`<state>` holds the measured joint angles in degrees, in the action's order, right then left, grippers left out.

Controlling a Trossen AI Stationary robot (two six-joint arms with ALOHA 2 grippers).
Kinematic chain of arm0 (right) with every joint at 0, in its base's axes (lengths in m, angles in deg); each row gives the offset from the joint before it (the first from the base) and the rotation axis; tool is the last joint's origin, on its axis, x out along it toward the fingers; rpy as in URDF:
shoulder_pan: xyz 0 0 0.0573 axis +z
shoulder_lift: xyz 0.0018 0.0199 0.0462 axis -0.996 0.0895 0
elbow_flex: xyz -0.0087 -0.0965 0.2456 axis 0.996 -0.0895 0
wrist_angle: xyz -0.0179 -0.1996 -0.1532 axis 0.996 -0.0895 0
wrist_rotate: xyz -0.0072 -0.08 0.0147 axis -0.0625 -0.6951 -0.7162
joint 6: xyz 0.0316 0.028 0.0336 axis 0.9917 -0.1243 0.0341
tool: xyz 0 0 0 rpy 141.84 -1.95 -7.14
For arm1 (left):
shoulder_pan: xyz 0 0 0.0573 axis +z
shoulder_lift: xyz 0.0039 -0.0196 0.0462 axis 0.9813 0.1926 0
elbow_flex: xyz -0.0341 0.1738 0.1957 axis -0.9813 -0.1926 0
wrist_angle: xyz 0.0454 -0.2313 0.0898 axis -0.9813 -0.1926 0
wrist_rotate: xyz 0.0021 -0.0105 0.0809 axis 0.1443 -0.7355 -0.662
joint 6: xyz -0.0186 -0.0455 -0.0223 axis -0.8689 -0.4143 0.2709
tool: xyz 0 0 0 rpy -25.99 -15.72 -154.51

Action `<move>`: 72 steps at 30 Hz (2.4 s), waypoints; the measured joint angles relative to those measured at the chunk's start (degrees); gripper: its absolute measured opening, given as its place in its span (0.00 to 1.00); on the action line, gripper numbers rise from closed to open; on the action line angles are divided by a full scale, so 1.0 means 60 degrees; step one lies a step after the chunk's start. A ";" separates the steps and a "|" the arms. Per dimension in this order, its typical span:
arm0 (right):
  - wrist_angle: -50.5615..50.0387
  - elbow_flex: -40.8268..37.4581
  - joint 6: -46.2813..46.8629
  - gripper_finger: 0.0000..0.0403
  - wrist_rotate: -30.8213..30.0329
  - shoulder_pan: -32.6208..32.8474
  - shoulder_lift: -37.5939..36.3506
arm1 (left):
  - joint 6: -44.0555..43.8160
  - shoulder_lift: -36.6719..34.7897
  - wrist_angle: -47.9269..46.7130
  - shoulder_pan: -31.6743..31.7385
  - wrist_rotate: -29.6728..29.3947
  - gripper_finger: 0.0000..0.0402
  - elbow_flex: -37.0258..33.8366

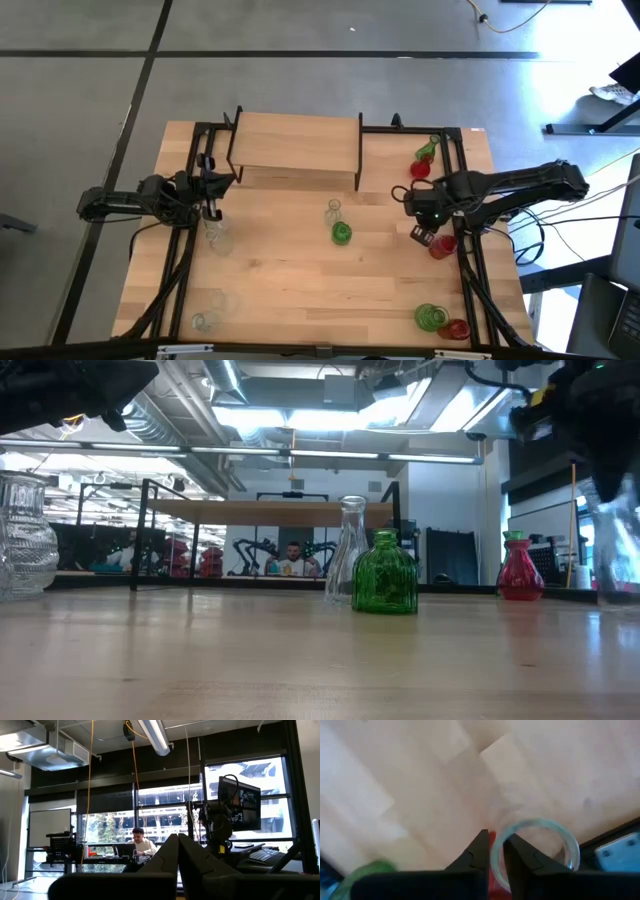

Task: Sort vases onto shelf
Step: Adjust the transparent vase, then put the transparent vase on the shelf

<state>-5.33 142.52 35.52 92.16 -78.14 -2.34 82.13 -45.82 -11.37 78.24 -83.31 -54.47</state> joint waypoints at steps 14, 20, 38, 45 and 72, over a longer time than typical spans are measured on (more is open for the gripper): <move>-0.0626 0.1895 -0.0333 0.38 -0.0375 0.0000 -0.0060 | 0.0000 -0.0002 0.0009 -0.0001 0.0033 0.00 0.0000; 0.1804 0.1951 -0.2062 0.38 -0.2180 0.0000 -0.0060 | 0.0000 -0.0002 0.0039 0.0001 0.0040 0.00 0.0000; 1.1479 -0.2416 -0.4716 0.38 -0.1005 -0.0591 0.1062 | -0.0079 -0.0001 0.0081 0.0003 0.0057 0.00 0.0000; 1.3206 -0.2418 -0.5189 0.38 -0.0403 -0.1020 0.2447 | -0.0089 -0.0002 0.0026 0.0002 0.0116 0.00 0.0000; 1.3104 -0.2292 -0.5496 0.03 0.0039 -0.1501 0.2840 | -0.0069 -0.0002 -0.0093 0.0003 0.0076 0.00 0.0000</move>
<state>73.30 128.77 2.54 92.39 -87.15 14.70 81.71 -45.83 -11.93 78.25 -82.86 -54.47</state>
